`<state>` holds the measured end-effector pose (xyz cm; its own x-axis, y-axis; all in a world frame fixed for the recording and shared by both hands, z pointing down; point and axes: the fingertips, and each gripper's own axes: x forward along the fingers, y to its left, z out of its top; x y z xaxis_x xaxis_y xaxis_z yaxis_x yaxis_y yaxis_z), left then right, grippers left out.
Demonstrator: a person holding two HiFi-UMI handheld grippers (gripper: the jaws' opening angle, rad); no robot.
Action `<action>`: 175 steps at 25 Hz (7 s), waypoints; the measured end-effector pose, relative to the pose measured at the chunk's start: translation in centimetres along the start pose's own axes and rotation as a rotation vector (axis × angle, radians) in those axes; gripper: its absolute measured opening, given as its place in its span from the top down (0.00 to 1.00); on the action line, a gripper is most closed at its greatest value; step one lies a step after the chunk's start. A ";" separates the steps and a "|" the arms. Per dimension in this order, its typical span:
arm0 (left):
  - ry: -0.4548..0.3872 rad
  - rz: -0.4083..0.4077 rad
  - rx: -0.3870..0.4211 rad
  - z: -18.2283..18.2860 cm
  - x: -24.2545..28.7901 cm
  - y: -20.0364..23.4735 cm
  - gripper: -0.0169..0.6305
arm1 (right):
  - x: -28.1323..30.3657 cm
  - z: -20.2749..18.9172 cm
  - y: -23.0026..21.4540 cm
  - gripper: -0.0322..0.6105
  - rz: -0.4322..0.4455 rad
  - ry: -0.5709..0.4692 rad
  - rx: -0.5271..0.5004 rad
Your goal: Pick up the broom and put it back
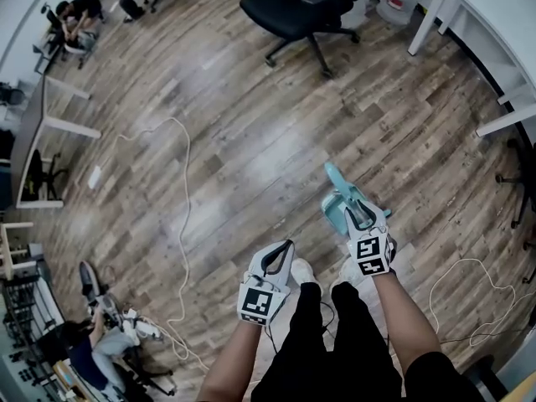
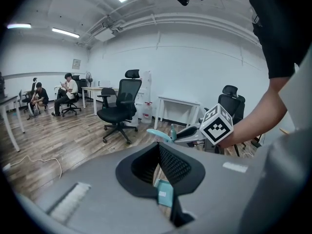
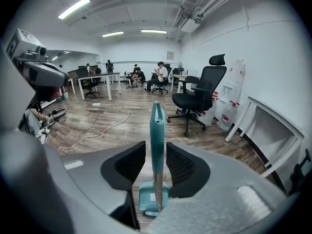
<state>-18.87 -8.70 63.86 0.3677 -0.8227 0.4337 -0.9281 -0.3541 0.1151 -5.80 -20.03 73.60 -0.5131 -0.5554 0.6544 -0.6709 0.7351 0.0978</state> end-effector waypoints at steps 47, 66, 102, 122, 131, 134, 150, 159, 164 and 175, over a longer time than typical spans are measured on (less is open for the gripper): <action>0.015 -0.095 0.062 0.1 -0.5 -5.6 0.95 | -10.1 -6.8 2.6 0.81 -0.067 -0.024 0.048; -0.037 -0.136 0.082 4.6 -1.2 -7.3 0.95 | -15.8 -2.8 0.7 0.81 -0.105 -0.094 0.155; -0.261 -0.147 0.166 15.0 -1.6 -7.7 0.95 | -30.5 20.3 -3.9 0.81 -0.186 -0.568 0.045; -0.224 -0.124 0.158 13.0 -2.2 -7.3 0.95 | -27.5 16.8 -3.3 0.81 -0.156 -0.487 0.047; -0.191 -0.133 0.163 11.8 -2.3 -7.5 0.95 | -25.1 13.8 -3.8 0.81 -0.135 -0.443 0.061; -0.178 -0.128 0.159 11.3 -2.4 -7.1 0.95 | -24.3 13.1 -3.7 0.81 -0.118 -0.438 0.059; -0.100 -0.115 0.113 7.7 -2.6 -7.0 0.95 | -20.6 7.2 -2.2 0.81 -0.079 -0.324 0.053; -0.051 -0.142 0.115 5.4 -2.5 -8.5 0.95 | -19.0 1.9 -1.6 0.81 -0.065 -0.231 0.030; -0.029 -0.154 0.150 4.2 -2.3 -9.3 0.95 | -18.4 -1.2 -0.7 0.81 -0.048 -0.155 0.015; 0.033 -0.166 0.153 0.7 -1.3 -9.8 0.95 | -16.7 -6.9 -0.2 0.81 -0.054 0.013 0.004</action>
<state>-10.23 -4.47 61.57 0.5101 -0.7334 0.4494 -0.8343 -0.5489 0.0512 6.62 -8.24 67.76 -0.4690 -0.5890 0.6581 -0.6997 0.7025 0.1302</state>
